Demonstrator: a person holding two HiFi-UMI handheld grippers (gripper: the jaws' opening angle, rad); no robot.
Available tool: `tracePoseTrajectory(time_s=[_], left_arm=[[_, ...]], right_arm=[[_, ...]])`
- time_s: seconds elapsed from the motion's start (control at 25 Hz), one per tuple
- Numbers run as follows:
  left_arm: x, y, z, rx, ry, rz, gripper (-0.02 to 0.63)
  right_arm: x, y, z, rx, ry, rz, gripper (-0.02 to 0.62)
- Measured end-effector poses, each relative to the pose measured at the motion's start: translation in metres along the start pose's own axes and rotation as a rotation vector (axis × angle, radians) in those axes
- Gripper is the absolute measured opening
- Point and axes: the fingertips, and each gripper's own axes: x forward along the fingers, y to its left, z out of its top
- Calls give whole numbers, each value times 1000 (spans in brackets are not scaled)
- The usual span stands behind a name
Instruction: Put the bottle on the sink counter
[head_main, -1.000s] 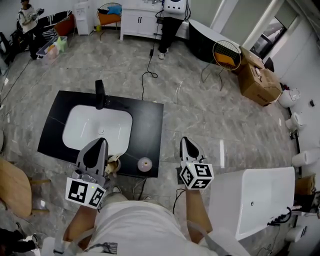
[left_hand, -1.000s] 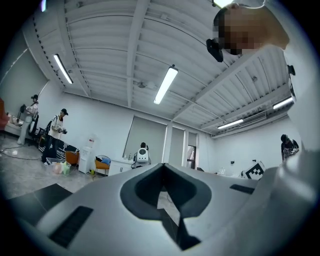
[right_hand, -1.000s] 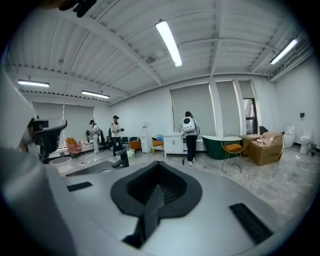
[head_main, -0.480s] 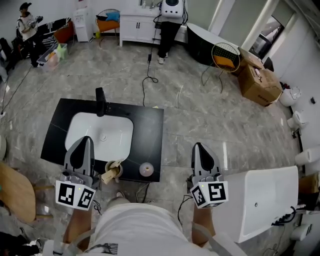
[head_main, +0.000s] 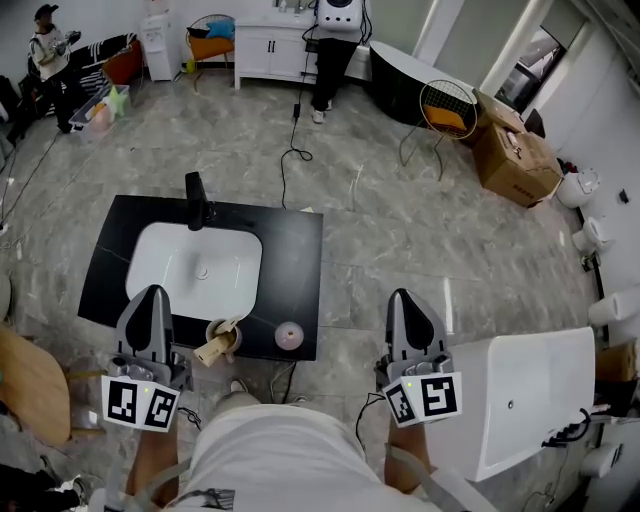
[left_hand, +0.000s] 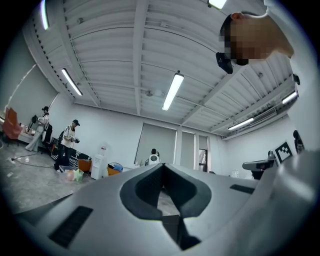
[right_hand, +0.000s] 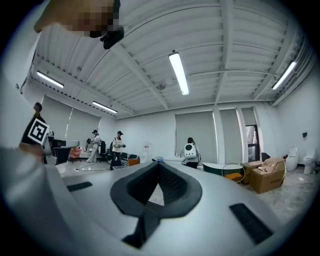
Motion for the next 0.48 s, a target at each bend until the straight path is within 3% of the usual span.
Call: tracePoseTrajectory(time_s=[0.48], left_arm=[[-6, -2, -5, -7, -1, 8, 14]], right_arm=[[8, 9, -2, -2, 6, 36, 9]])
